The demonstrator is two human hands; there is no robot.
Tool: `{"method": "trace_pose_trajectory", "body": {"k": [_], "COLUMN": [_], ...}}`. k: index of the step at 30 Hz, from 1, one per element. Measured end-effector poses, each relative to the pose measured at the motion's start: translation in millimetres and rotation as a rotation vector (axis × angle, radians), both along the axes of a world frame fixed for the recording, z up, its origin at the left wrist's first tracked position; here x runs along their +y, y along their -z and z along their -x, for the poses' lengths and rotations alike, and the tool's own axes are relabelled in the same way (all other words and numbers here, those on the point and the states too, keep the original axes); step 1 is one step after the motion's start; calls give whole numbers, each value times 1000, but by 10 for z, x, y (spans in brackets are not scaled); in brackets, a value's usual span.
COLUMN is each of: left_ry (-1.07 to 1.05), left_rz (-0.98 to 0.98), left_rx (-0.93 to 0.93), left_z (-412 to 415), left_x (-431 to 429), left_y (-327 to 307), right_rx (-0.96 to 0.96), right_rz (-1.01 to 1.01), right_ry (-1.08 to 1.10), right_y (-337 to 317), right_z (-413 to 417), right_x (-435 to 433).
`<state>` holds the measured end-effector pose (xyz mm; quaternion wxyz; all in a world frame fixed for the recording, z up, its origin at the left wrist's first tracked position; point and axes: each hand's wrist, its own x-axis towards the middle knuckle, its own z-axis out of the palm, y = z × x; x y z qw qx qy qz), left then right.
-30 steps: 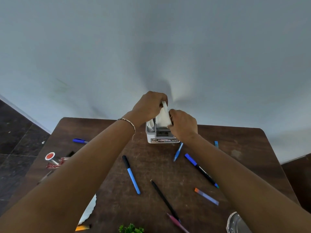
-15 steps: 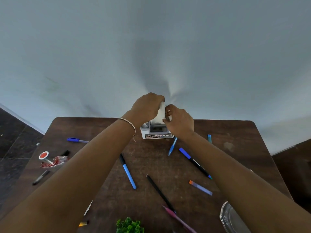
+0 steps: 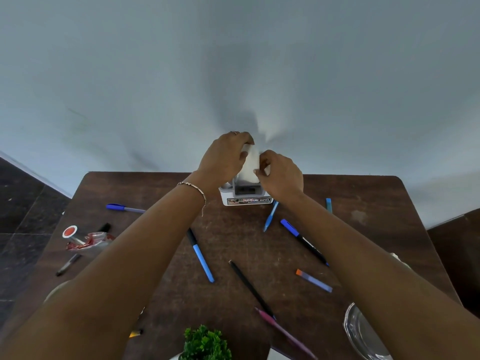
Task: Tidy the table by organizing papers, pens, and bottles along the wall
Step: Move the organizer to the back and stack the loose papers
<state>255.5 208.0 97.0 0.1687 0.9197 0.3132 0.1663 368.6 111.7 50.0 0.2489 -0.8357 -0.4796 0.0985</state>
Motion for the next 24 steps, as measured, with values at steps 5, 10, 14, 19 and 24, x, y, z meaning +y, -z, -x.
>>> {"method": "trace_pose_trajectory", "body": {"k": [5, 10, 14, 19, 24], "left_ry": [17, 48, -41, -222, -285], "left_rz": [-28, -11, -74, -17, 233], "left_rx": [71, 143, 88, -133, -345], "left_z": [3, 6, 73, 309, 695], "left_x": [-11, -88, -224, -733, -1564], "left_y": [88, 111, 53, -24, 165], "right_rx": [-52, -30, 13, 92, 173], "right_rz": [45, -5, -66, -171, -217], "right_ry": [-26, -4, 37, 80, 86], "right_y": [-7, -40, -146, -182, -70], "right_z": [19, 41, 34, 120, 298], "right_x": [-3, -93, -326, -878, -1631]}}
